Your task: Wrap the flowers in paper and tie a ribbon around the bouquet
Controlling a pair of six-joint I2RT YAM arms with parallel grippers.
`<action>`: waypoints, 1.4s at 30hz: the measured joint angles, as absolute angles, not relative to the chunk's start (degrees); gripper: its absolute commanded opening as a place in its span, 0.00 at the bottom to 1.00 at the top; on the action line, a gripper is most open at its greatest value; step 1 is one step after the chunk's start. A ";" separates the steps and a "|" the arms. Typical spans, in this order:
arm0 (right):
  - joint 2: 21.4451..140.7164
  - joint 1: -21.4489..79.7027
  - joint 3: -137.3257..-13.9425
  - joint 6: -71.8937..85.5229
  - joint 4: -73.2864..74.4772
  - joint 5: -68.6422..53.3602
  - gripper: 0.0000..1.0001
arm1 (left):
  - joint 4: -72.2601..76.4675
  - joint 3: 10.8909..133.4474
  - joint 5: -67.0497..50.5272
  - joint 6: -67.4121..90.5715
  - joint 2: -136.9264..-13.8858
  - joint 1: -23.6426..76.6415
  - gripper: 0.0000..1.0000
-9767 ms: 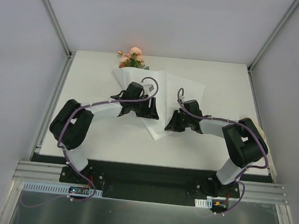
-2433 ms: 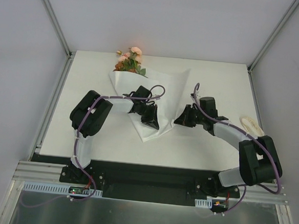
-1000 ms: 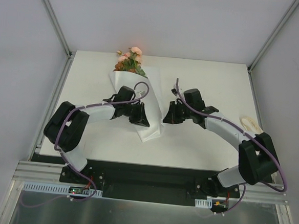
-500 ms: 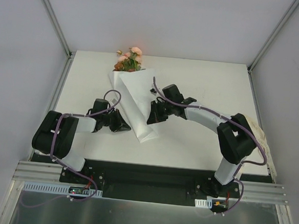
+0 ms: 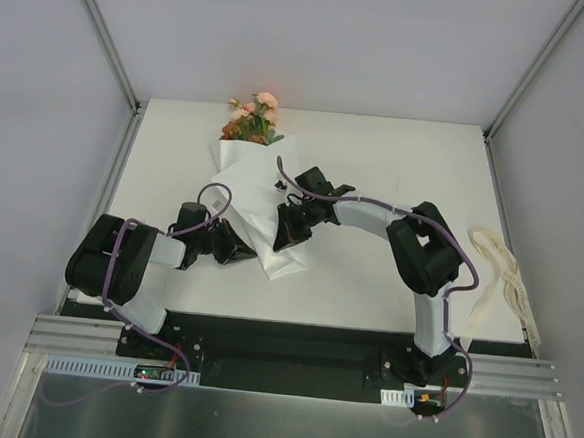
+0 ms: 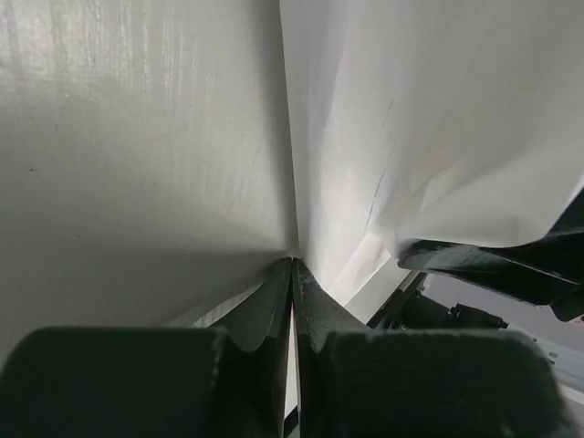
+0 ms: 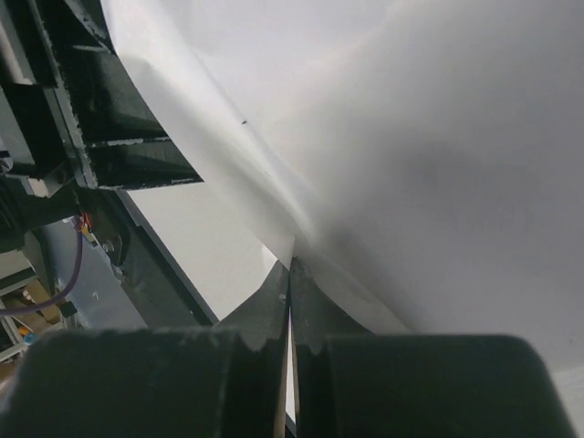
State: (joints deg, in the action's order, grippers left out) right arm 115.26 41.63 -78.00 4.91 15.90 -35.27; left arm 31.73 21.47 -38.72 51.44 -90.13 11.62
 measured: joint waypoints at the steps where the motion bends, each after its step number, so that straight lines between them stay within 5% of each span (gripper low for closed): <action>1: 115.74 41.65 -78.24 5.39 15.99 -35.27 0.03 | 32.45 21.26 -38.74 51.72 -90.37 11.62 0.03; 12: 118.69 41.78 -80.60 9.93 15.97 -34.20 0.05 | 28.14 20.64 -40.10 52.58 -81.49 7.90 0.44; 17: 118.69 41.78 -80.77 11.86 16.08 -32.34 0.05 | 19.68 27.07 -38.89 50.92 -75.20 3.55 0.48; 24: 118.69 41.78 -80.82 15.86 15.29 -31.75 0.06 | 19.88 36.25 -38.28 52.10 -81.89 1.48 0.37; 33: 118.85 41.78 -82.81 21.80 14.28 -32.05 0.08 | 22.92 41.60 -38.28 55.24 -92.38 1.43 0.38; 42: 119.79 41.78 -83.66 22.90 13.34 -32.38 0.01 | 23.68 37.89 -37.32 55.59 -89.23 1.45 0.10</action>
State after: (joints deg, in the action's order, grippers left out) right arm 119.79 41.78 -83.66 22.90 13.34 -32.38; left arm 23.68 37.89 -37.32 55.59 -89.23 1.45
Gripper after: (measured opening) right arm 0.035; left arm 0.143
